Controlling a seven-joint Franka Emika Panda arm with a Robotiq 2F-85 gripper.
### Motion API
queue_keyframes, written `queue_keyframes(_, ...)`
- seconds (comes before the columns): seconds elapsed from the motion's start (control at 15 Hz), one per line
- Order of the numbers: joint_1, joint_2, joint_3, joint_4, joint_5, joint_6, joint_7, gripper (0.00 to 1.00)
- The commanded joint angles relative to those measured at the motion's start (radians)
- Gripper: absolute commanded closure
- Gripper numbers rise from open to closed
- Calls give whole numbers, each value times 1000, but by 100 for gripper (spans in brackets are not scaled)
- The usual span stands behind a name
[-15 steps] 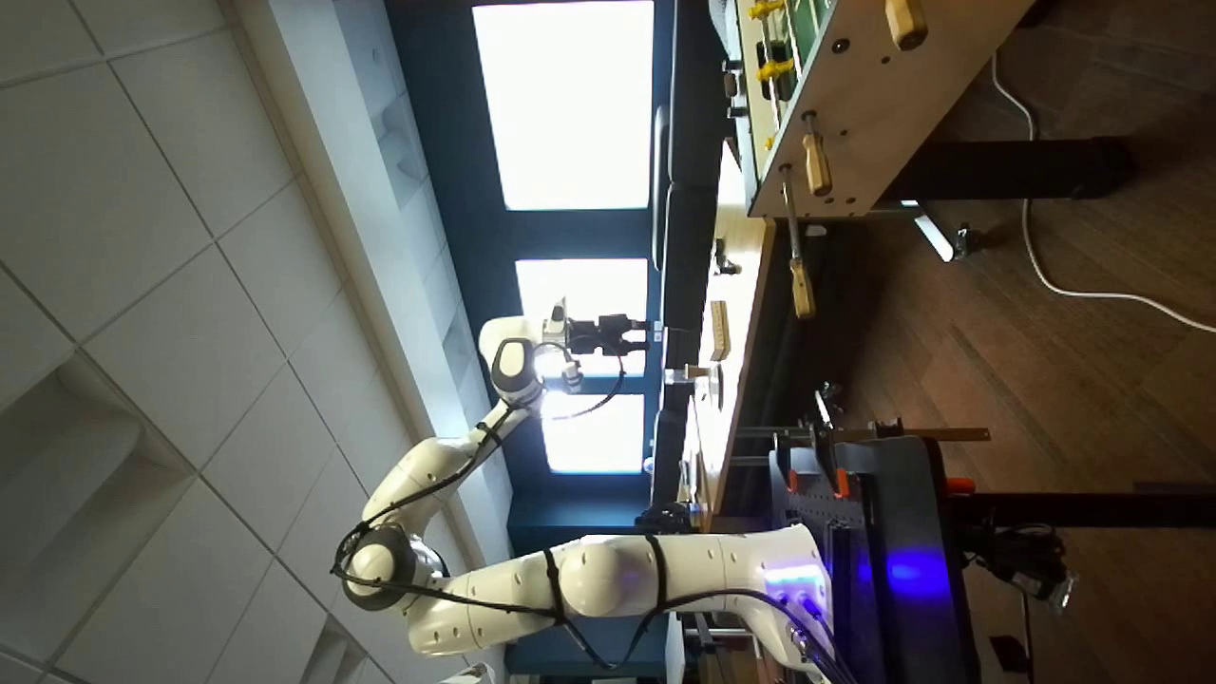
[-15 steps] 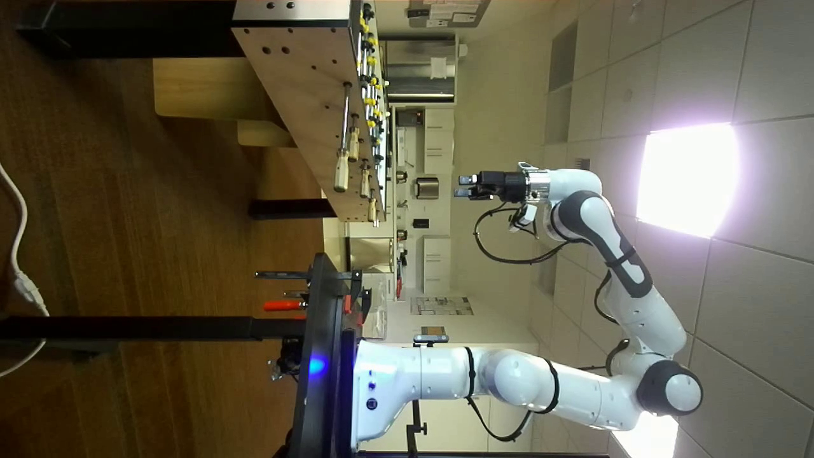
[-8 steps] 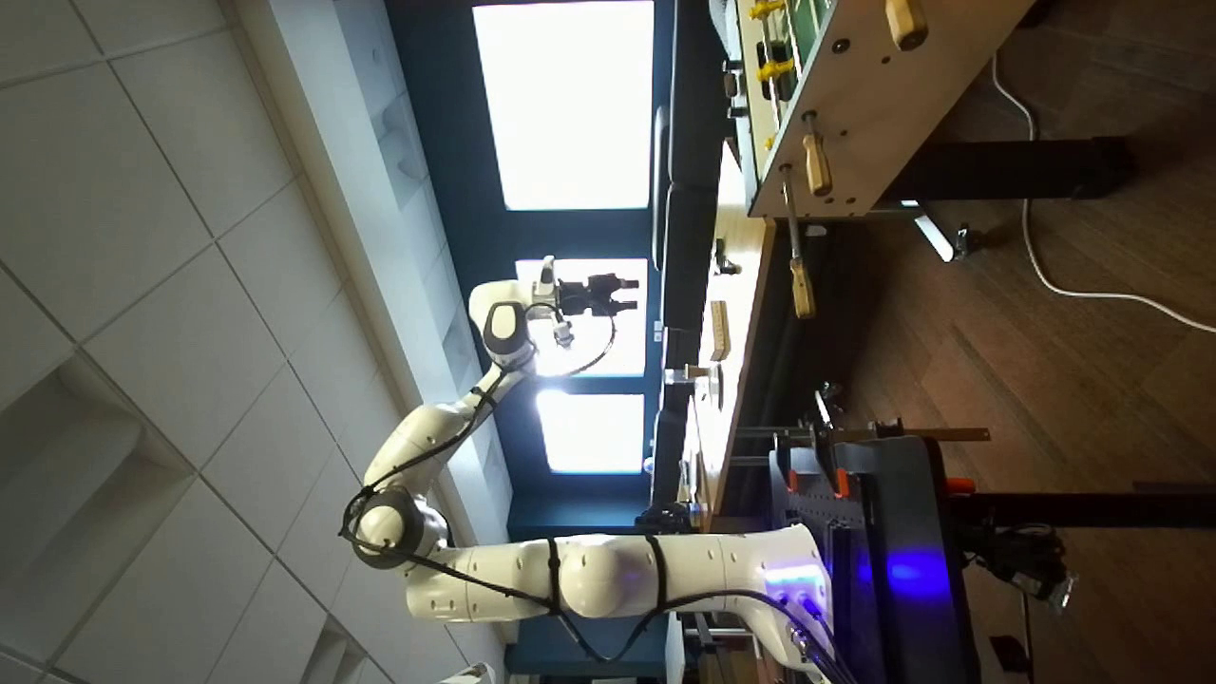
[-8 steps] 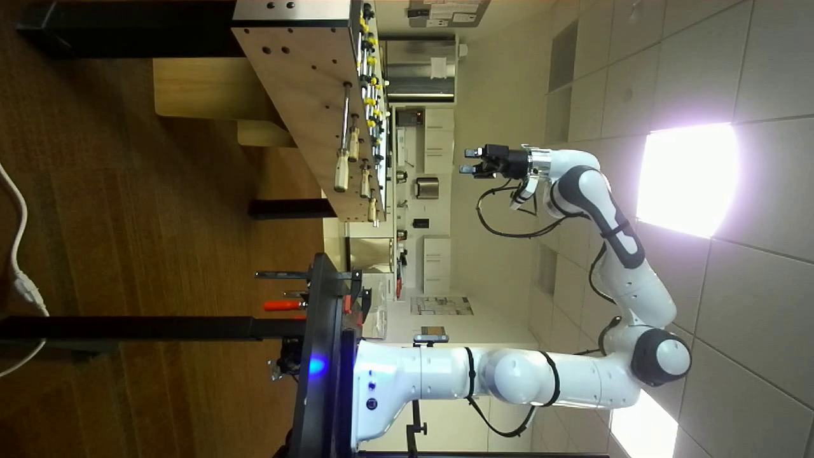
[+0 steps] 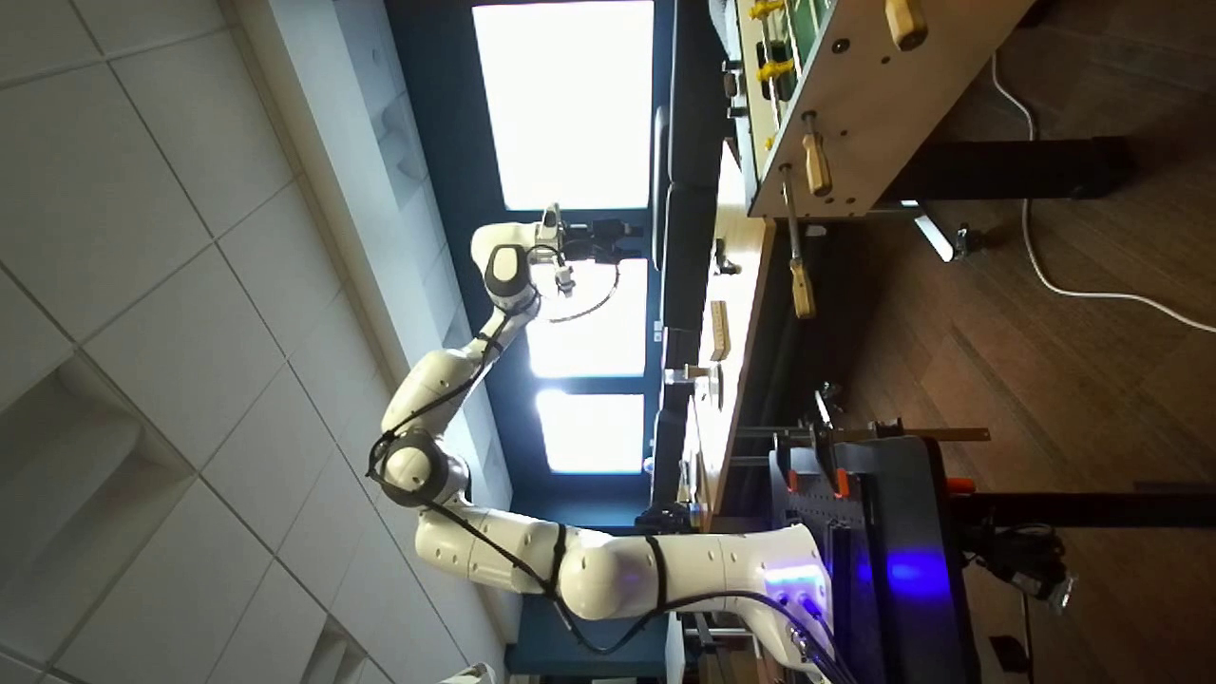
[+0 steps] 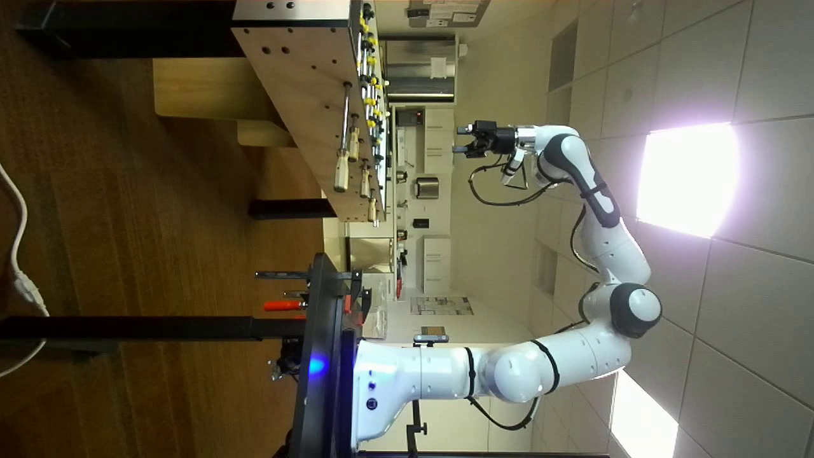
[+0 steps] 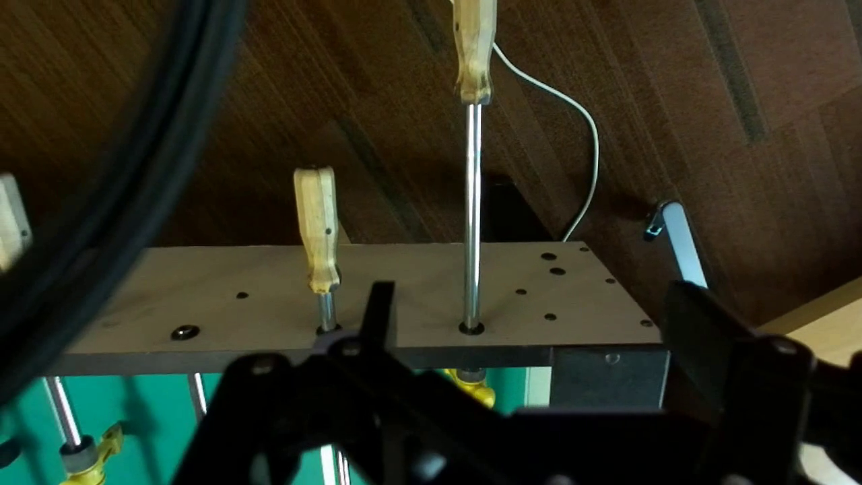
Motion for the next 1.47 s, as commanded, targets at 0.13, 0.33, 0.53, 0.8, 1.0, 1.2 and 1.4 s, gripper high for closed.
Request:
queue_keyframes(0.13,-68,164,-32,254,20,-133,-143,0)
queue_keyframes(0.33,-109,229,-34,316,13,-167,-237,0)
queue_keyframes(0.53,-148,287,-21,358,23,-179,-356,0)
queue_keyframes(0.8,-169,348,-23,381,18,-164,-417,0)
queue_keyframes(1.0,-173,376,-24,374,23,-123,-394,0)
queue_keyframes(1.2,-168,395,-21,360,28,-78,-375,0)
queue_keyframes(1.4,-166,419,-16,359,36,-44,-372,0)
